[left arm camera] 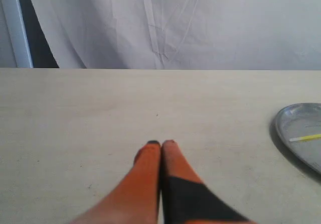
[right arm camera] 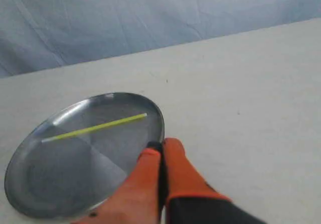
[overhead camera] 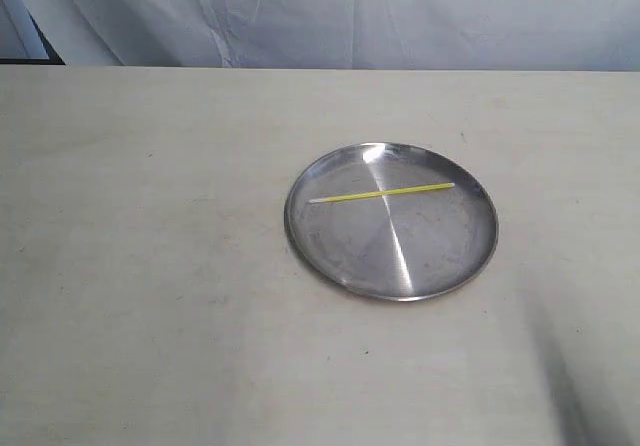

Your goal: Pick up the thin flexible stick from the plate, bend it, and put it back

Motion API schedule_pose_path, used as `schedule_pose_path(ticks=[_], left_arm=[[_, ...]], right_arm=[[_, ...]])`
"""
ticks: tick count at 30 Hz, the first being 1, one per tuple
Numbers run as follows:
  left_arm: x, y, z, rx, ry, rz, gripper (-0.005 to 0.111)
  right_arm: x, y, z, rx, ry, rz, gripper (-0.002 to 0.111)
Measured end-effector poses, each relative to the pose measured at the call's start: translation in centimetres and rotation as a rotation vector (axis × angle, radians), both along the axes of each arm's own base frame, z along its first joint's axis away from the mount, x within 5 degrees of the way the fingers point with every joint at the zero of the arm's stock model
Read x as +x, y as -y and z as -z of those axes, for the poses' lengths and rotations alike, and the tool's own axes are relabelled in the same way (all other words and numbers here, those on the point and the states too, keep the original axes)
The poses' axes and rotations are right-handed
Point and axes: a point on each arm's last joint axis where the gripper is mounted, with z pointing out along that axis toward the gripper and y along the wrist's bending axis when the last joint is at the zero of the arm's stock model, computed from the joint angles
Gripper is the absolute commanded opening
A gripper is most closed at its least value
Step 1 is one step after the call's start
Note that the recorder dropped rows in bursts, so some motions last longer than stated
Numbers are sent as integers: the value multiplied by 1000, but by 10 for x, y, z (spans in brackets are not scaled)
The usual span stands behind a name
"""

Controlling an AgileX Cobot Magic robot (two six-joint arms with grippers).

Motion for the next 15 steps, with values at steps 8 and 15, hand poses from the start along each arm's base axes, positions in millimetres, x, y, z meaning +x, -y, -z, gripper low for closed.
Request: schedule_pose_path(ticks=[8, 15], left_arm=[[0, 0, 0, 0, 0, 0, 0], [0, 0, 0, 0, 0, 0, 0]], right_arm=[[2, 7, -27, 607, 312, 130, 0], [2, 11, -30, 984, 354, 189, -1]])
